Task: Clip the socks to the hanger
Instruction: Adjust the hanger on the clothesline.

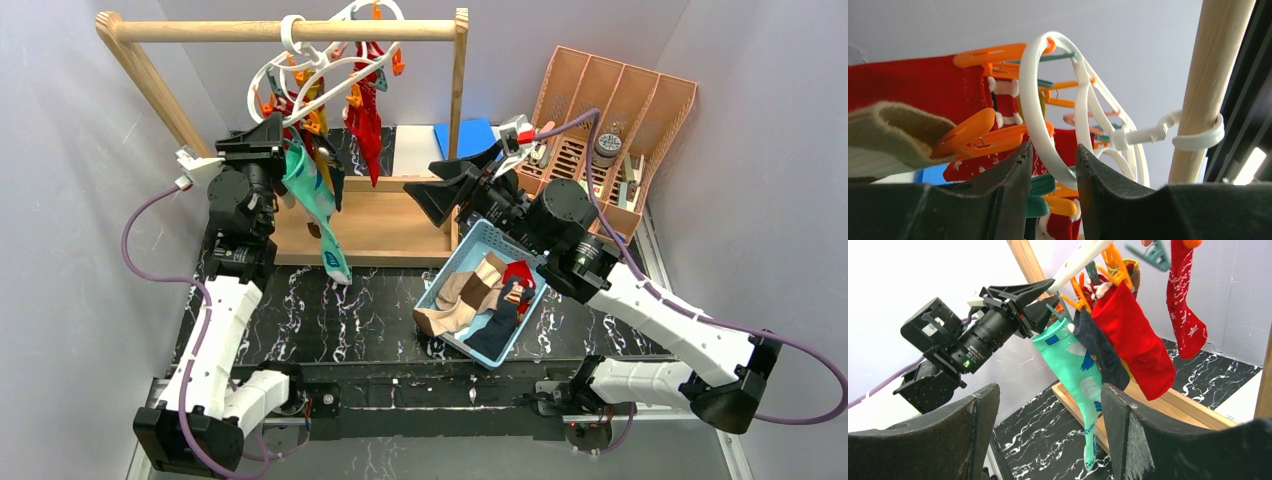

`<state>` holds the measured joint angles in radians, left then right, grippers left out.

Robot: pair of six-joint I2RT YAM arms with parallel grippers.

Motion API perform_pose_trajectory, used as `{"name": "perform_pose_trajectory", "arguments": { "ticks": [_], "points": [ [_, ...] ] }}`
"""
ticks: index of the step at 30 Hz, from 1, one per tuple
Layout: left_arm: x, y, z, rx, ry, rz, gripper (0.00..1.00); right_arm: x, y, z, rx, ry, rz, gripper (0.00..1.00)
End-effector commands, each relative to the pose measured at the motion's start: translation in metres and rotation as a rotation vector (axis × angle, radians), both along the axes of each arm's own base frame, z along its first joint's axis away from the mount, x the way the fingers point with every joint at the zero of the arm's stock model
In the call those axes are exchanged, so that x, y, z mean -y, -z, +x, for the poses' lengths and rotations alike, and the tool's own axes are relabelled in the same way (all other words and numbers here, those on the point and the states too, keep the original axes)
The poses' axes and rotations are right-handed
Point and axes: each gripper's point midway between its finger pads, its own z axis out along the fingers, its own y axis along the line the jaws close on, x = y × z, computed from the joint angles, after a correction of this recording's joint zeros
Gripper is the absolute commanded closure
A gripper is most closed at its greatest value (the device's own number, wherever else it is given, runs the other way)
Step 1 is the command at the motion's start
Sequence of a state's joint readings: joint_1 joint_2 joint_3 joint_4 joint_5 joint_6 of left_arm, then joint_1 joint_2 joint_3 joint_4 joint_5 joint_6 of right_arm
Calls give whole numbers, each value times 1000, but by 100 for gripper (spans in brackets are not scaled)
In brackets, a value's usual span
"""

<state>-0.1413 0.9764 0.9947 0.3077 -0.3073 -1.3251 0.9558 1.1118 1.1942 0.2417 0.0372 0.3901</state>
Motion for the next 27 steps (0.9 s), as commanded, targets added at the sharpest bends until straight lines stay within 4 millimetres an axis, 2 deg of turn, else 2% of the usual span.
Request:
{"name": "perform_pose_trajectory", "arguments": {
  "ticks": [1,11,16,20,27],
  "points": [
    [-12,-34,-2,97,0,-30,66,8,-44,14,-19,77,167,18],
    [-21,-39,15,125,30,-56,67,14,-71,55,-204,218,485,17],
    [-22,-36,21,117,34,-72,68,17,-90,69,-214,257,607,19],
    [-23,-37,21,114,30,-69,68,17,-102,81,-184,309,651,19],
    [-23,-40,20,106,26,-51,69,0,-113,98,-154,331,648,25]
  ]
}}
